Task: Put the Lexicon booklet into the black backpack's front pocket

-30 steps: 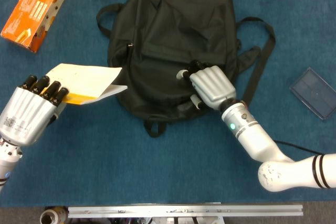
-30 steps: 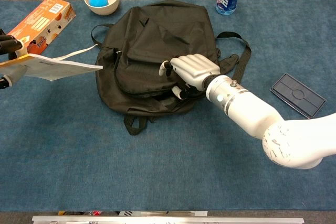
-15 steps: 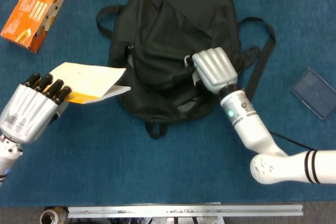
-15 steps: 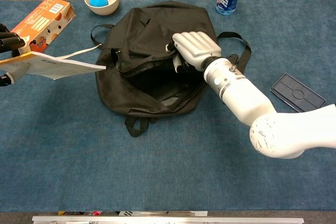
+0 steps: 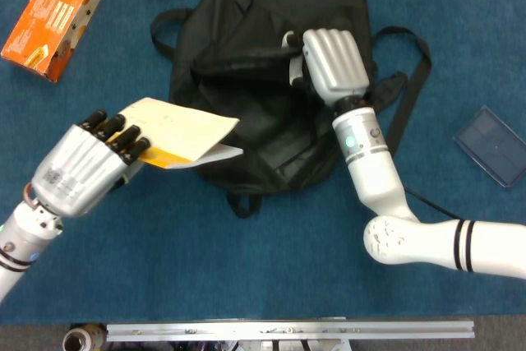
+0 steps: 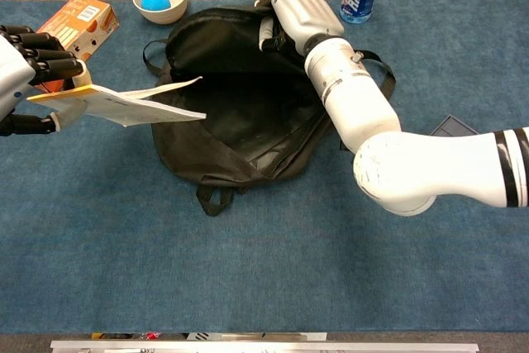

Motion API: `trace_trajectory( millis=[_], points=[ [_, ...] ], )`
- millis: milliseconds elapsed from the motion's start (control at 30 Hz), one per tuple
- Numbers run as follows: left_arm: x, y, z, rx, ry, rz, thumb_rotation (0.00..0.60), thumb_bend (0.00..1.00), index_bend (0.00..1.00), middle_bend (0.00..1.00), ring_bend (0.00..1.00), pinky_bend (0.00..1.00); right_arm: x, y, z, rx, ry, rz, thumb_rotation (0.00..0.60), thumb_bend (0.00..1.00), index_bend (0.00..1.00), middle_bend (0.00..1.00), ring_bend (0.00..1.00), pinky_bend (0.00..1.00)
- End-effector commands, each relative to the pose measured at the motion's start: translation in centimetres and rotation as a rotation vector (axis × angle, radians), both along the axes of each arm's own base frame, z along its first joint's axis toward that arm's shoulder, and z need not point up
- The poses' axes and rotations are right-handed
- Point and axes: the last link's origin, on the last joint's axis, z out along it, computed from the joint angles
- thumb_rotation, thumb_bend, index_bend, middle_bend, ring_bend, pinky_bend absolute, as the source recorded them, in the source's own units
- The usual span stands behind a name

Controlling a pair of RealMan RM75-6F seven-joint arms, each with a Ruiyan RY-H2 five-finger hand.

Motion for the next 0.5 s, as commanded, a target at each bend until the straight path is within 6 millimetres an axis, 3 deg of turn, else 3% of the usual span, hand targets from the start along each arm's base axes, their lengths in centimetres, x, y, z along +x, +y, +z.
trace_trajectory(
  millis=[33,500],
  points=[
    [0.9,0.4,-0.6,-0.016,-0.016,-0.022,0.600,0.37,0.68,0.61,0.50,0.58,0.8,-0.7,0.3,-0.003,-0.065,-0.033,0.600,0.85,0.71,0.62,0.63,0.78],
    [6.2,2.6,-3.3,-0.068,-0.103,-0.121,0.600,0.36,0.68,0.61,0.50,0.57,2.8,-2.0,0.9,-0.004,-0.204,-0.099,0.600,0.87,0.70,0.62,0.63,0.78]
  ],
)
